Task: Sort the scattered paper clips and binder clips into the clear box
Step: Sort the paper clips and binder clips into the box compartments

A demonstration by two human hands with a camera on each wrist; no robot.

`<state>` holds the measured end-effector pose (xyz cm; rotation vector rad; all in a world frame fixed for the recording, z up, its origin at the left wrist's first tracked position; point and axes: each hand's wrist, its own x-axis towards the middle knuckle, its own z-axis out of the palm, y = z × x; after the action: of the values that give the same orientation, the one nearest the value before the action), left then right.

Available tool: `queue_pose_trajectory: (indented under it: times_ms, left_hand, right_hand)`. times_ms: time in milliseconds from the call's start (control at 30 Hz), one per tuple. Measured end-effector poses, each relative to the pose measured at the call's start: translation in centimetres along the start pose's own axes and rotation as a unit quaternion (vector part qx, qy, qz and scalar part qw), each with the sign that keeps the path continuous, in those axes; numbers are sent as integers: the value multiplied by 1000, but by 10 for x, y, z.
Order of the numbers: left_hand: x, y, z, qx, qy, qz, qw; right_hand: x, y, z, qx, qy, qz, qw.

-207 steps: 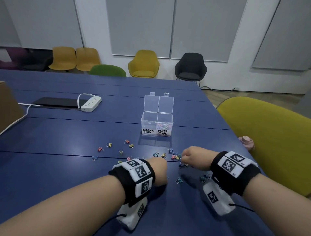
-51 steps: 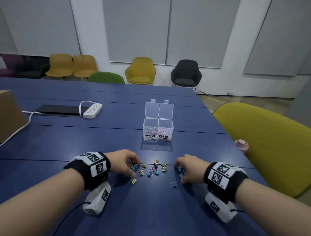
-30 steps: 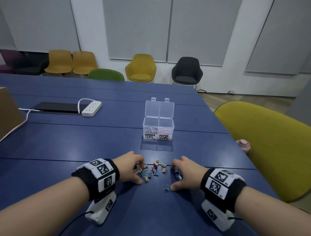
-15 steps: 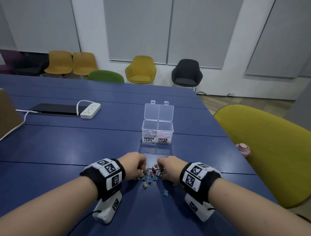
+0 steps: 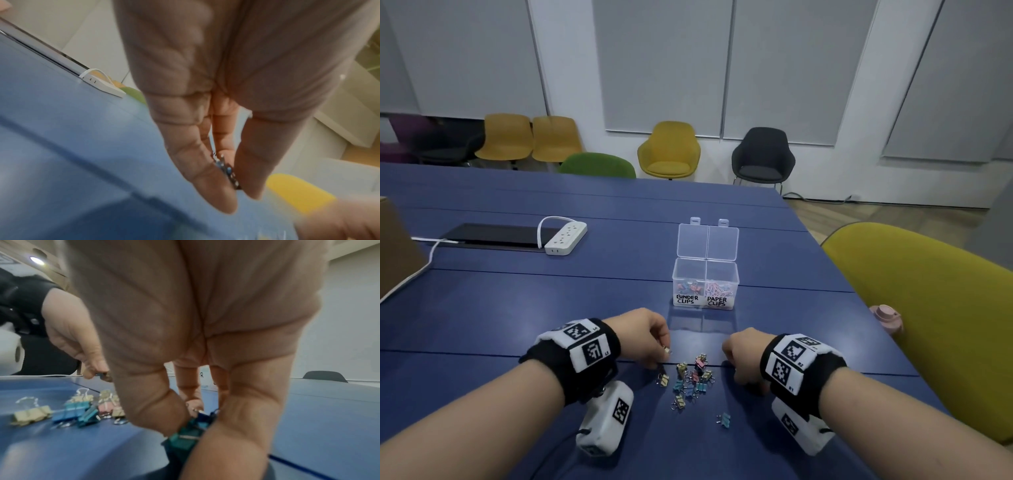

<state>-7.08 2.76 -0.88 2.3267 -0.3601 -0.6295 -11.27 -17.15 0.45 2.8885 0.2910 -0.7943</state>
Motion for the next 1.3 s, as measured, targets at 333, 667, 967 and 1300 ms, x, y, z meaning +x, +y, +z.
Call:
queue_pose_trajectory:
  times_ms: [333, 667, 967, 1300]
  left_hand:
    - [62, 60, -49, -209, 216, 64, 952]
    - [94, 57, -44, -169, 234, 47, 956]
    - [53, 19, -33, -105, 240, 86, 961]
    - [-4, 9, 13, 179, -70, 19, 981]
  right_hand:
    - [17, 42, 8, 360, 46, -47, 931]
    - [50, 31, -60, 519, 332, -82, 783]
    - [80, 16, -83, 431, 300, -39, 850]
    - [13, 15, -12, 156, 23, -113, 981]
